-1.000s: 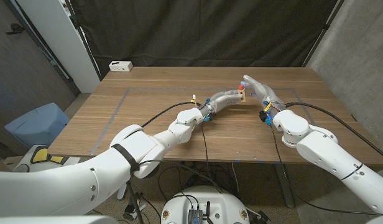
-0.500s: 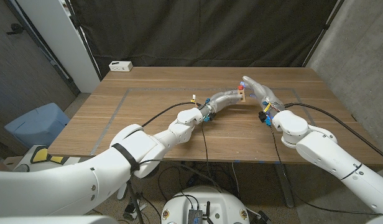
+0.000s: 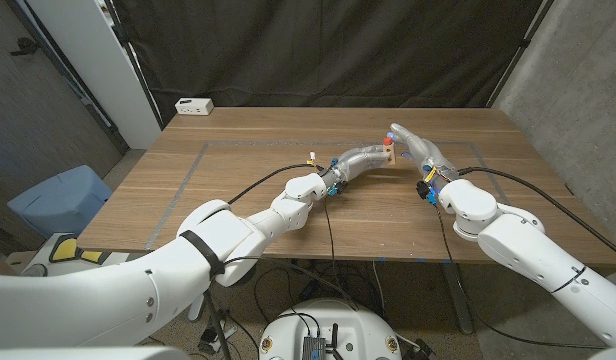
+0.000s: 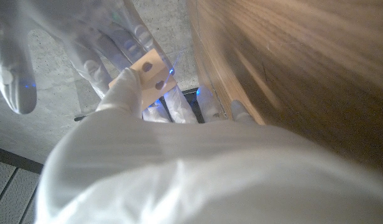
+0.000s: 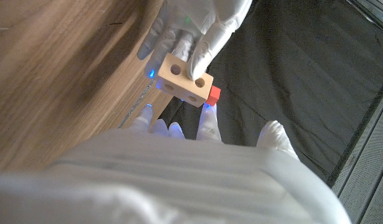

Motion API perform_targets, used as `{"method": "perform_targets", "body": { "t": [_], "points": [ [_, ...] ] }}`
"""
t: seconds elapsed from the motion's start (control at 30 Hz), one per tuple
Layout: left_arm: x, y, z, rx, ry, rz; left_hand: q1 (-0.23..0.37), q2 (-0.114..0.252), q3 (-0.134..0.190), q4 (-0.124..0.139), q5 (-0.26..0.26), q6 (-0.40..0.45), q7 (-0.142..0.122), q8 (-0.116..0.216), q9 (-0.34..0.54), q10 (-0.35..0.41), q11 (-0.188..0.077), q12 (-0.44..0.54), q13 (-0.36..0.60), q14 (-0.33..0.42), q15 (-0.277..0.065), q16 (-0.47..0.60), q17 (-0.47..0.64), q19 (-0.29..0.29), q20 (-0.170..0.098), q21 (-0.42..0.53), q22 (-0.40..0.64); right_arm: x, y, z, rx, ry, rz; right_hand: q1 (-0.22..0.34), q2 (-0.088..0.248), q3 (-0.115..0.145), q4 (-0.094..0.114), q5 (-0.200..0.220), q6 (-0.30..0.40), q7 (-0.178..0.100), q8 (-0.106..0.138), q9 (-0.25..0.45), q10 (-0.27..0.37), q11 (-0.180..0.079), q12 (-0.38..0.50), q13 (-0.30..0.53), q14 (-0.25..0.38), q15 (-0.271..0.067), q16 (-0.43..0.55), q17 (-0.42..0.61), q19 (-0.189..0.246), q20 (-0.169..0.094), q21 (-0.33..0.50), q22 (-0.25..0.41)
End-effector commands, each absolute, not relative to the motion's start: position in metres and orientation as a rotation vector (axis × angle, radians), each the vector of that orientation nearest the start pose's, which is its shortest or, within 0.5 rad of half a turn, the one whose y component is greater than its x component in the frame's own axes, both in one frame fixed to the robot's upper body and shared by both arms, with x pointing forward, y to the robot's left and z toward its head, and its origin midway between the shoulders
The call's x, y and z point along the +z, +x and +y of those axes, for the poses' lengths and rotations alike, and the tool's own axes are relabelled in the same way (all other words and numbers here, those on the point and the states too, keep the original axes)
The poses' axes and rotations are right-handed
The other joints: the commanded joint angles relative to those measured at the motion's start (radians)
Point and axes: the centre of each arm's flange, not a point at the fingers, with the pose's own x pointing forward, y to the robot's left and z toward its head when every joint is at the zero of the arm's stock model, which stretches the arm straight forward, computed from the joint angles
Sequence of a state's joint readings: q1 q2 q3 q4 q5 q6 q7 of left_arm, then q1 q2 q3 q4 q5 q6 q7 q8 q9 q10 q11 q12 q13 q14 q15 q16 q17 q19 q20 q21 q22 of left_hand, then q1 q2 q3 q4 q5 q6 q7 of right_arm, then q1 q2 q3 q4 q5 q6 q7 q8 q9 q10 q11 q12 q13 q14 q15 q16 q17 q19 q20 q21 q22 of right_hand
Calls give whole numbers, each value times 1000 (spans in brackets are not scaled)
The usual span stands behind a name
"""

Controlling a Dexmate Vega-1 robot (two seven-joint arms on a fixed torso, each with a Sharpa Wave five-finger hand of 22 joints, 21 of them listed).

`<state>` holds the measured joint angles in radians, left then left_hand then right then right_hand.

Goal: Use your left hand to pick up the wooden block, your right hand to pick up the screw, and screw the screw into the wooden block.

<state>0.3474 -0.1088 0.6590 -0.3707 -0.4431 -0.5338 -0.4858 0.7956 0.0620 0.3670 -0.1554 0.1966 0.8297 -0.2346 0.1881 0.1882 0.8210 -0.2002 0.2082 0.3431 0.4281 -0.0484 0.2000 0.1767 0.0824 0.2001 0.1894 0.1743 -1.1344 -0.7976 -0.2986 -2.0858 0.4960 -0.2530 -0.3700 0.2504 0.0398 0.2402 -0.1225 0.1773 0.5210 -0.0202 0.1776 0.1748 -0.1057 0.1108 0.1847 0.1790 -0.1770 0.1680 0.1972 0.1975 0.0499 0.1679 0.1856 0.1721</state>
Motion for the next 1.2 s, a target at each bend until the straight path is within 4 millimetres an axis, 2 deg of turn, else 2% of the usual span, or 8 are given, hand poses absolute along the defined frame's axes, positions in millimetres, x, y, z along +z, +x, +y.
{"method": "perform_targets", "body": {
  "t": [0.03, 0.13, 1.07, 1.2],
  "points": [
    [-32, 690, -13, -833, 172, -492, -2, 0, 4, 4, 4, 29, 13, 8, 5, 9, 5, 8, 2, 5, -25, 3, 4, -2, 4, 7, 4, -15, 524, -244, 81, -318, -468, -7, 1, 0, -3, 3, 5, 1, 6, 4, -4, 1, 4, 2, -24, 9, 3, 1, -3, 12, 3, 0],
    [-32, 690, -13, -832, 171, -490, -3, 1, 4, 4, 4, 27, 13, 7, 5, 10, -3, 9, 2, 5, -25, 3, 4, -2, 4, 7, 4, -15, 523, -243, 80, -319, -467, -7, 2, 0, -3, 3, 6, 1, 7, 4, -4, 3, 4, 2, -25, 9, 3, 1, -4, 13, 3, 0],
    [-34, 693, -12, -826, 166, -465, -2, 4, 6, 4, 4, 27, 12, 7, 5, 10, 8, 9, 3, 5, -25, 4, 4, -3, 6, 7, 5, -20, 512, -235, 82, -334, -454, -6, 7, 2, -5, 3, 10, 0, 8, 4, -2, 1, 5, 2, -23, 9, 4, 1, -1, 14, 5, 0],
    [-34, 694, -12, -824, 165, -461, -2, 1, 5, 3, 4, 28, 12, 8, 5, 9, 1, 9, 4, 7, -26, 4, 4, -3, 6, 7, 5, -20, 511, -232, 92, -340, -452, -5, 8, 3, -6, 3, 12, -1, 9, 4, -1, 0, 6, 2, -22, 8, 4, 0, 0, 13, 5, 0]
  ]
}}
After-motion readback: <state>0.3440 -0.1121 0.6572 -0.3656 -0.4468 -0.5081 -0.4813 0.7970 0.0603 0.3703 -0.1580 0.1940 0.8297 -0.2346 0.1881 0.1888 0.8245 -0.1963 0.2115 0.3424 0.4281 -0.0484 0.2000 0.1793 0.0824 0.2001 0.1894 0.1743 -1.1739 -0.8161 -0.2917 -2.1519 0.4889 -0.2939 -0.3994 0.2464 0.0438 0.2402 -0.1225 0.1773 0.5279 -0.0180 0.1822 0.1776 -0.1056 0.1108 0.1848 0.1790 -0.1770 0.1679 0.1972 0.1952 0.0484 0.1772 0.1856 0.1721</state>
